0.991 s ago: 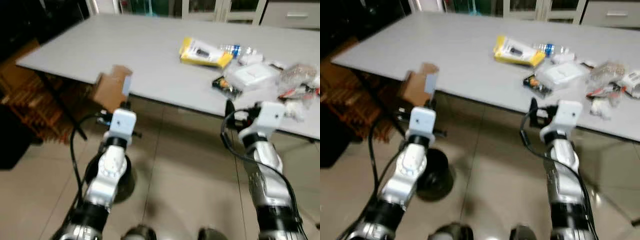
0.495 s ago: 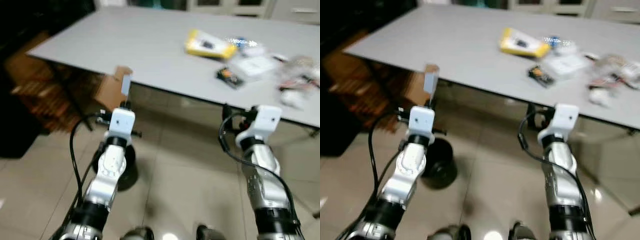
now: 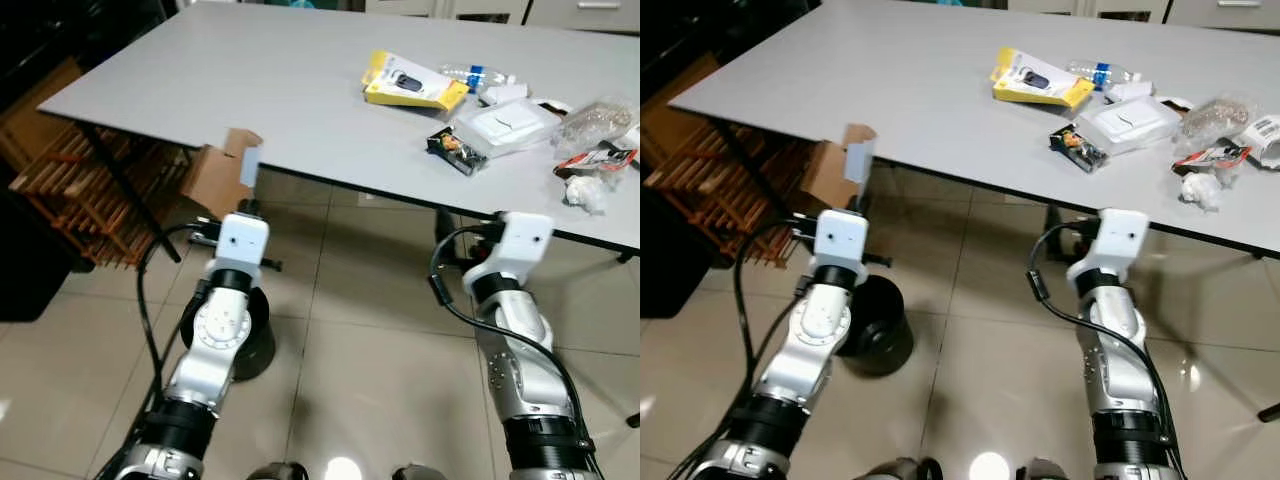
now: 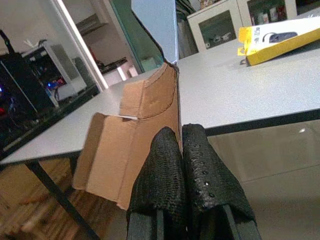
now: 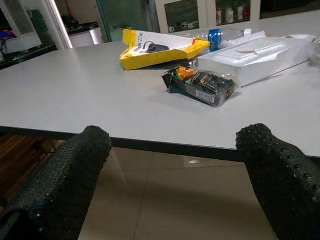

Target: Picking trash to rubbish bin

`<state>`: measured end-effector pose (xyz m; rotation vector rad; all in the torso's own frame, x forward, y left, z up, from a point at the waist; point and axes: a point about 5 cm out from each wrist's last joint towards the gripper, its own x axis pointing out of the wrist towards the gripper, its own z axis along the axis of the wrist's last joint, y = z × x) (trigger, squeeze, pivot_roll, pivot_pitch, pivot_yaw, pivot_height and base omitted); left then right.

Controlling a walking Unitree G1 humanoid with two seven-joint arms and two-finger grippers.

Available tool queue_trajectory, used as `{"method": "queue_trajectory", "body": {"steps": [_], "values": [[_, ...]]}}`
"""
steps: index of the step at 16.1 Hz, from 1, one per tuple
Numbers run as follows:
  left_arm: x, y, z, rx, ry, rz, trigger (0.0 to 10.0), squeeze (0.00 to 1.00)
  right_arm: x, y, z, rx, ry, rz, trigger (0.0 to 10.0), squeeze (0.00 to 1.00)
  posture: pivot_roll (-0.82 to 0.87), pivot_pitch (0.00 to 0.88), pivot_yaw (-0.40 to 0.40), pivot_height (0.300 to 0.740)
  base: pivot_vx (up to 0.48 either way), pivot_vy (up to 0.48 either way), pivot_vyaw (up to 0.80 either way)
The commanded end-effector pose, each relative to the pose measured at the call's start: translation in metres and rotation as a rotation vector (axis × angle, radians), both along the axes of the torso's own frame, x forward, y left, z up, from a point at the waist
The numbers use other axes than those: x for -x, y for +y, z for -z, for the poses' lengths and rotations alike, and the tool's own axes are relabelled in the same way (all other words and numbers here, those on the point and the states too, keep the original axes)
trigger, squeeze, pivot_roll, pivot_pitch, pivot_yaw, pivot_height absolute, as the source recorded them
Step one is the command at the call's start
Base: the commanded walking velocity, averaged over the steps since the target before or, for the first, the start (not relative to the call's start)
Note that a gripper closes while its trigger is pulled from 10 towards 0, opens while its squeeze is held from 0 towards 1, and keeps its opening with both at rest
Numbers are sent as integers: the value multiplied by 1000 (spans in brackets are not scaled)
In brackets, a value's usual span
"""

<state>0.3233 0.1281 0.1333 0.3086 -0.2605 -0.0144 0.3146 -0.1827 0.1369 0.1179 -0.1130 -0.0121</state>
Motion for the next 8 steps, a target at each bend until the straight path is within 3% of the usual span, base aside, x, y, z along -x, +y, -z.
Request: {"method": "queue_trajectory", "body": {"steps": [1,8], "values": [[1,-2,3,-5,13,4,10000,0,1,-4,1,10,7,11,10000,0,33,175,102,740,311,0,0],[7,-9,1,-12,0,43,10000,0,3,-2,0,23,19,-16,10000,0,57,277,90,740,35,0,0]]}}
